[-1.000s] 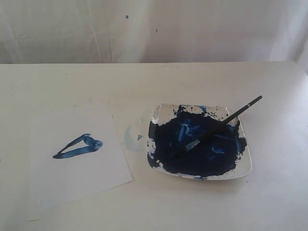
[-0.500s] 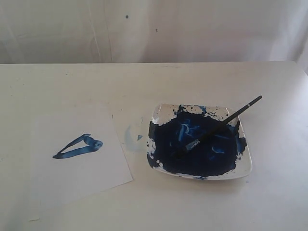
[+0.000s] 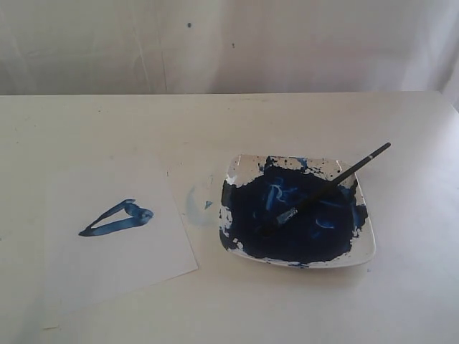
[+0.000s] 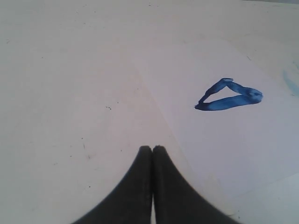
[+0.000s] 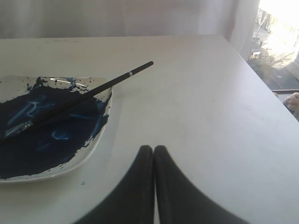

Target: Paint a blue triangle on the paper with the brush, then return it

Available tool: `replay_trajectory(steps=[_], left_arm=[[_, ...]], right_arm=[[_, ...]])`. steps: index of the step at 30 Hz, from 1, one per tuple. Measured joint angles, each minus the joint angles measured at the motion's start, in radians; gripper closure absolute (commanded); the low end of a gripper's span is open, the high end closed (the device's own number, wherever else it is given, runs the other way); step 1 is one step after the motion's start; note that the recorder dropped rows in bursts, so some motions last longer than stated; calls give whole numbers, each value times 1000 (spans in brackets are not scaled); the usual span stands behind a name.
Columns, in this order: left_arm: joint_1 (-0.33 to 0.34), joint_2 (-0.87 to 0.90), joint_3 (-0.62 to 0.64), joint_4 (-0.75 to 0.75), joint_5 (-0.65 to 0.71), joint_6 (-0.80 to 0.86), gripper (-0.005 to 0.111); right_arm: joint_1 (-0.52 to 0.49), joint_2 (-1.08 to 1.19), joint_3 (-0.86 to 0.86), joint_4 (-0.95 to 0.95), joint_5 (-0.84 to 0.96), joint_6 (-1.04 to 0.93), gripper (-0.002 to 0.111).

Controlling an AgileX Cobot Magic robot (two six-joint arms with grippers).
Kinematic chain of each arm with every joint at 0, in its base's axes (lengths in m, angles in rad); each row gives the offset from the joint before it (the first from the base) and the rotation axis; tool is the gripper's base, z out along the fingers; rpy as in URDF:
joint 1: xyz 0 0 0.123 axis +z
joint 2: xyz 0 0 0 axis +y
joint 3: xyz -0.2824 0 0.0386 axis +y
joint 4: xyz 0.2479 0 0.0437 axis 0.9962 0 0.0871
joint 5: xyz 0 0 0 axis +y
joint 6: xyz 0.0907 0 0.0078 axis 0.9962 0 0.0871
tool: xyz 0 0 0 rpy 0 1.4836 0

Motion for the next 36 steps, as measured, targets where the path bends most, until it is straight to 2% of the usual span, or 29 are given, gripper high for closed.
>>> replay_trajectory(steps=[5, 18, 24, 30, 33, 36], left_arm=[[0, 0, 0, 6, -2, 0, 107], [2, 0, 0, 169, -2, 4, 107], [55, 0, 0, 163, -2, -2, 107], [53, 0, 0, 161, -2, -2, 107], [24, 0, 0, 161, -2, -2, 107], [21, 0, 0, 161, -2, -2, 107]], right_arm=[[0, 0, 0, 0, 0, 0, 108], [0, 0, 0, 0, 0, 0, 108], [0, 0, 0, 0, 0, 0, 108], [0, 0, 0, 0, 0, 0, 108], [0, 0, 0, 0, 0, 0, 108], [0, 0, 0, 0, 0, 0, 108]])
